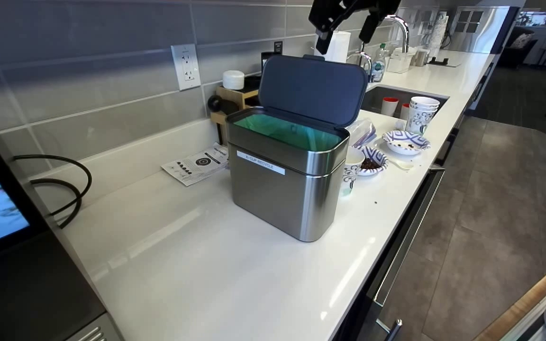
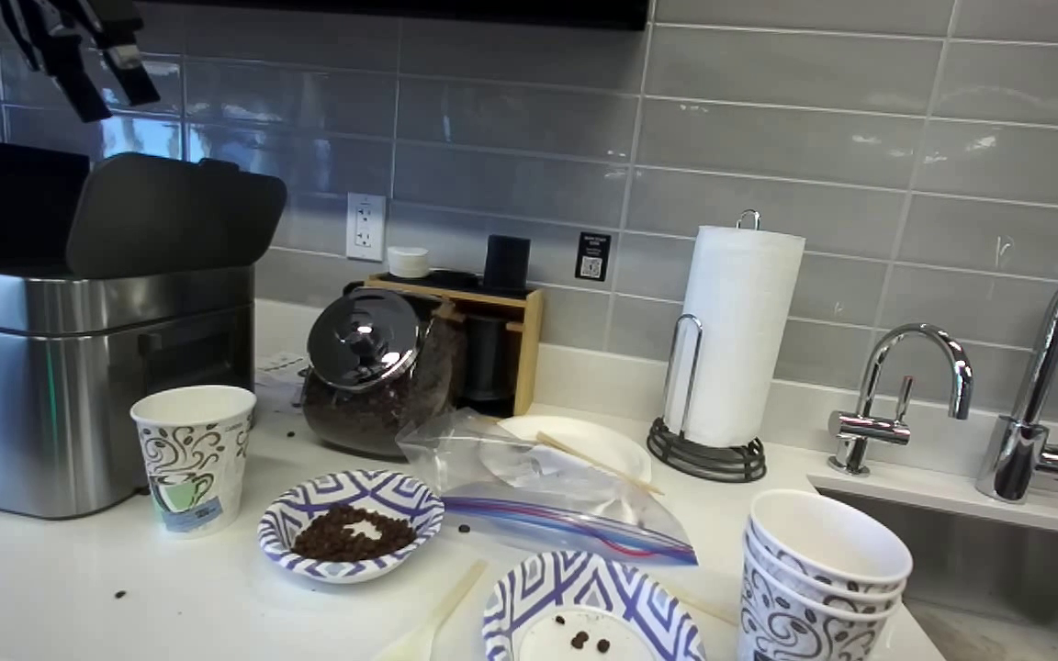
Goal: Open the silver bin.
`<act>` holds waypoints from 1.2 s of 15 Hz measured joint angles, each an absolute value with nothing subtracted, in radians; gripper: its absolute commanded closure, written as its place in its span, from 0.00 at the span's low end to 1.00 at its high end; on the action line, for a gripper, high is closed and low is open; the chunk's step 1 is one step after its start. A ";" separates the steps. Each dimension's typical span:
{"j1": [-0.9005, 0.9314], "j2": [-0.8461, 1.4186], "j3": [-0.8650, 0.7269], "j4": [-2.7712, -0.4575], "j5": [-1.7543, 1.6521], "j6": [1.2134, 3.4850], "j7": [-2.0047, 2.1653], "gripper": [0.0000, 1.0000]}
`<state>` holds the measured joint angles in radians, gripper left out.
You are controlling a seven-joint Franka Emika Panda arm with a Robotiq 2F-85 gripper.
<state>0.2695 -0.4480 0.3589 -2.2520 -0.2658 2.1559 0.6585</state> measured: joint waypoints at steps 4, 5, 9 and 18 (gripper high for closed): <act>0.272 -0.497 0.355 -2.253 -0.141 2.143 0.621 0.00; 0.272 -0.511 0.354 -2.253 -0.110 2.127 0.610 0.00; 0.272 -0.570 0.349 -2.252 -0.043 2.041 0.586 0.00; 0.266 -0.643 0.355 -2.254 -0.047 1.882 0.424 0.00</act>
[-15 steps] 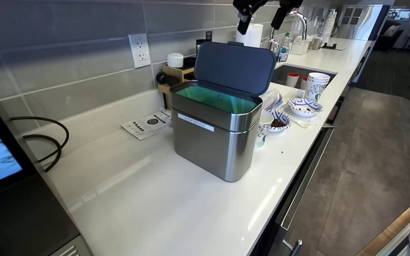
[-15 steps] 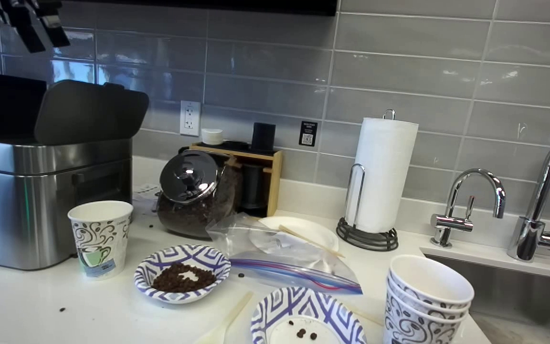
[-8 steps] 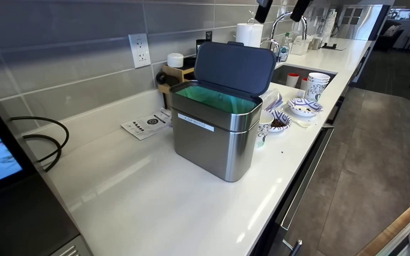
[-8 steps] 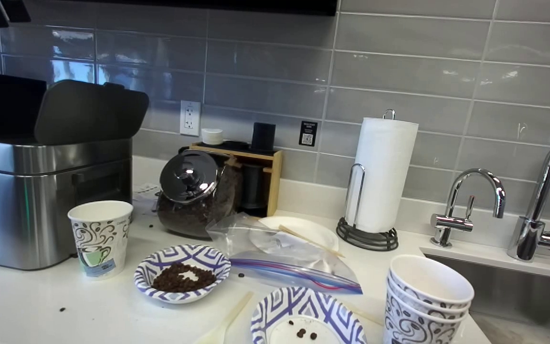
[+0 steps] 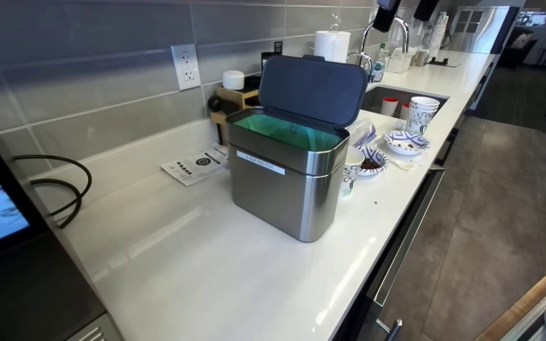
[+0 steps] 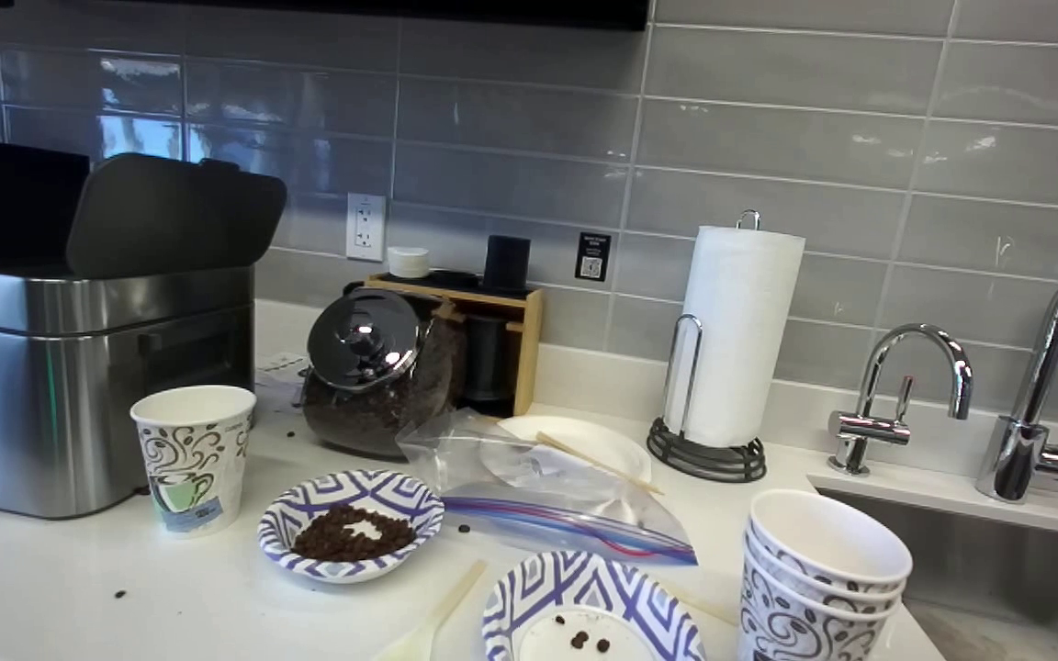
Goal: Open the silver bin.
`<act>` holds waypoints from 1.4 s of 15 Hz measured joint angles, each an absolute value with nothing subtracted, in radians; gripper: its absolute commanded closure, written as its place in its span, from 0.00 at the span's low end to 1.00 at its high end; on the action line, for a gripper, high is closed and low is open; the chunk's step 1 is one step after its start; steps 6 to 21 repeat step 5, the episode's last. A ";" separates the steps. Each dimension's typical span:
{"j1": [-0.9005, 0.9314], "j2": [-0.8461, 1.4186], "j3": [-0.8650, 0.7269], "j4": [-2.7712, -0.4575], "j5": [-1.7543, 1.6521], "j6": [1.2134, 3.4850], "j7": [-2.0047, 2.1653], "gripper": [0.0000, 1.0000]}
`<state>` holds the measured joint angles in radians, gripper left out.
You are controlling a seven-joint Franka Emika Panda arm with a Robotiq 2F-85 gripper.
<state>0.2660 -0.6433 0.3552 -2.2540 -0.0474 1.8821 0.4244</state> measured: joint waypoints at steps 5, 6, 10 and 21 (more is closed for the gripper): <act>0.253 -0.656 0.373 -2.257 -0.079 1.882 0.411 0.00; 0.253 -0.656 0.373 -2.257 -0.079 1.882 0.411 0.00; 0.253 -0.656 0.373 -2.257 -0.079 1.882 0.411 0.00; 0.253 -0.656 0.373 -2.257 -0.079 1.882 0.411 0.00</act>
